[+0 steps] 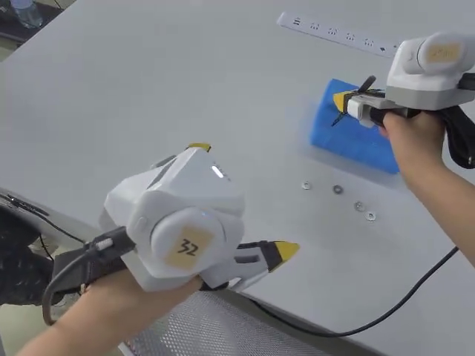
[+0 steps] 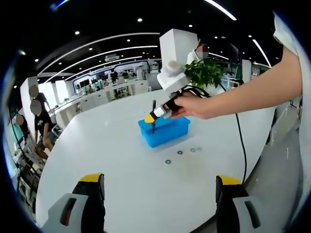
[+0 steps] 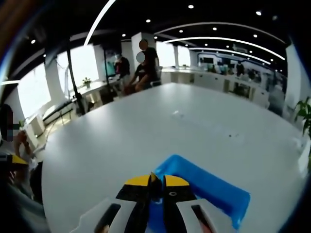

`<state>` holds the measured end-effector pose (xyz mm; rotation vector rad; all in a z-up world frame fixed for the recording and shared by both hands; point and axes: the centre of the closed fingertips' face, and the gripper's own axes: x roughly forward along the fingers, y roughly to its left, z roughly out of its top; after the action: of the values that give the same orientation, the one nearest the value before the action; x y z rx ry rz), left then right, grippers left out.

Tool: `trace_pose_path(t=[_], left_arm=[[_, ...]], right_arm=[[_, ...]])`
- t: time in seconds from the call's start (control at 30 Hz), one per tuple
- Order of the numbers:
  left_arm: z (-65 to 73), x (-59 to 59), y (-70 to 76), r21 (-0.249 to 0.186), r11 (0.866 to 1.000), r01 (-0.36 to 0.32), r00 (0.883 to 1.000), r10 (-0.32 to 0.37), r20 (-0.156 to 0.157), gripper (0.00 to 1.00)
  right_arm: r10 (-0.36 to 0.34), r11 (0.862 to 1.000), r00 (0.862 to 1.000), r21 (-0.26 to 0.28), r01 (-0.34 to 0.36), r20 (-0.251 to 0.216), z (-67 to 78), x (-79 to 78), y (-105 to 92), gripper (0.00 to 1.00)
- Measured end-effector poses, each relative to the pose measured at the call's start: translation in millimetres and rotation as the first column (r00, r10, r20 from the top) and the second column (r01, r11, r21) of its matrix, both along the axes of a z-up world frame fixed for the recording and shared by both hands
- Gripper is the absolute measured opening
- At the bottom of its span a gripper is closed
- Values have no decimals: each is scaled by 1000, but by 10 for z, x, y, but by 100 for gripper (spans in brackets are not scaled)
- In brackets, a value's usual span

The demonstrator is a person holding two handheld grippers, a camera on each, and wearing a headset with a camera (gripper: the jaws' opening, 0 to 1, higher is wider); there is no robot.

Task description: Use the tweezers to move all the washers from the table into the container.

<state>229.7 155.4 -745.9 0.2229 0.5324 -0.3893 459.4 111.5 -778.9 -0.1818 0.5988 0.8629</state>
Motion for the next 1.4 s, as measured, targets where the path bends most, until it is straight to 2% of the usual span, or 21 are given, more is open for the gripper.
trace_pose_path(t=[0.07,0.2,0.23,0.33,0.4,0.53,0.63,0.7,0.8,0.87,0.9,1.3,1.4], left_arm=[[25,-8,-17,-5,1000,5,1000,-5,2,97],[75,-21,-38,0,1000,13,1000,-13,17,97],[83,-23,-38,4,1000,14,1000,-14,21,97],[101,-35,-44,9,1000,17,1000,-18,23,97],[115,-41,-48,9,1000,18,999,-18,28,96],[128,-56,-54,11,1000,22,999,-22,29,97],[156,-64,-61,-24,1000,14,1000,-14,27,98],[164,-68,-56,-33,999,9,1000,-9,24,98],[173,-70,-43,-33,999,3,1000,-2,23,98],[178,-72,-31,-29,1000,1,1000,0,23,98],[178,-73,-23,-25,1000,1,1000,-1,23,99],[196,-81,-49,-19,1000,7,1000,-7,19,99],[197,-87,-74,-32,999,13,1000,-12,20,99]], right_arm=[[1,1000,1000,12,-1,11,70,-18,-10,5],[11,999,1000,44,-12,28,286,-205,4,5],[16,999,999,48,-17,32,281,-186,37,5],[28,998,998,54,-31,49,415,-249,33,5],[32,998,998,57,-35,54,390,-236,38,5],[50,997,997,59,-53,53,425,-373,58,5],[60,996,997,60,-64,53,448,-460,46,5],[70,995,996,65,-73,49,452,-522,62,5],[84,994,996,68,-87,37,416,-583,71,5],[94,993,995,66,-96,25,398,-706,79,5],[97,993,995,68,-97,15,332,-703,87,5],[107,993,994,47,-105,-36,56,-887,72,5],[103,994,993,44,-100,-64,-81,-933,56,5]])
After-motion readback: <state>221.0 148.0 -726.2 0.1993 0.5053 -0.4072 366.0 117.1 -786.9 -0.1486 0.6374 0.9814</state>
